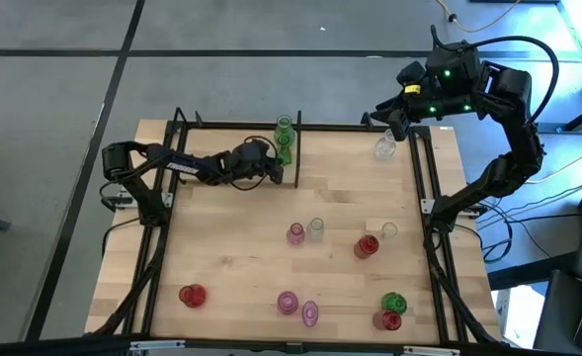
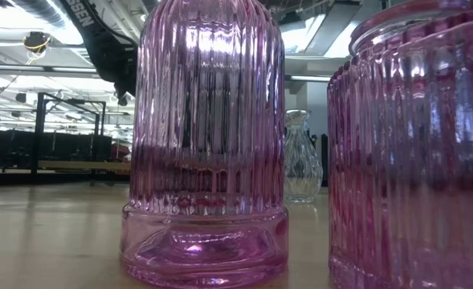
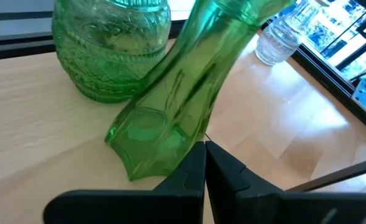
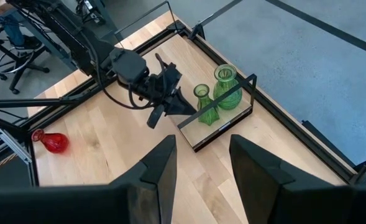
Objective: Sort vases onto shelf
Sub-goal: Put the top green vase on the shelf aligned with the other green vase
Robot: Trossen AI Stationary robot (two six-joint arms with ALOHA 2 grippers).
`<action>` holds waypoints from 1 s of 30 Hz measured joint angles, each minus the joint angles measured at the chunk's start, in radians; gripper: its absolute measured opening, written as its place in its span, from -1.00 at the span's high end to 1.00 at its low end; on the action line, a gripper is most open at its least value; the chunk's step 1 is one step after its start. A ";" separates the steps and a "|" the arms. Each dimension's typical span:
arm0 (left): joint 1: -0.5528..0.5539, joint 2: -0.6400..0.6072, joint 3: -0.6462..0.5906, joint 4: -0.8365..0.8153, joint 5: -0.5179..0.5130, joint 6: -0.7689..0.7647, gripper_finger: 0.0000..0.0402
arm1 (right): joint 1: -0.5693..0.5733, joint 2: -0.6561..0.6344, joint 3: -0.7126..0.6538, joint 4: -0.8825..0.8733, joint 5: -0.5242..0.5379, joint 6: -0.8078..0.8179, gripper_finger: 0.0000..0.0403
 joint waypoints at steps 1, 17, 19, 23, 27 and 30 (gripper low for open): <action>0.000 0.000 0.000 0.000 0.000 0.000 1.00 | 0.000 0.000 0.000 0.000 0.000 0.000 0.33; -0.001 0.000 0.000 -0.006 -0.018 0.030 1.00 | 0.000 0.000 0.000 0.000 0.000 0.006 0.33; -0.001 0.000 0.000 -0.006 -0.031 0.029 1.00 | 0.000 0.000 0.000 0.000 0.000 0.006 0.33; 0.007 0.000 0.000 -0.006 -0.038 0.029 1.00 | 0.000 0.000 0.000 0.000 -0.001 0.006 0.33; 0.016 0.000 0.000 -0.006 -0.040 0.028 1.00 | 0.000 0.000 0.000 0.000 -0.001 0.006 0.33; 0.022 0.000 0.000 -0.006 -0.042 0.028 1.00 | 0.000 0.000 0.000 0.000 -0.001 0.006 0.33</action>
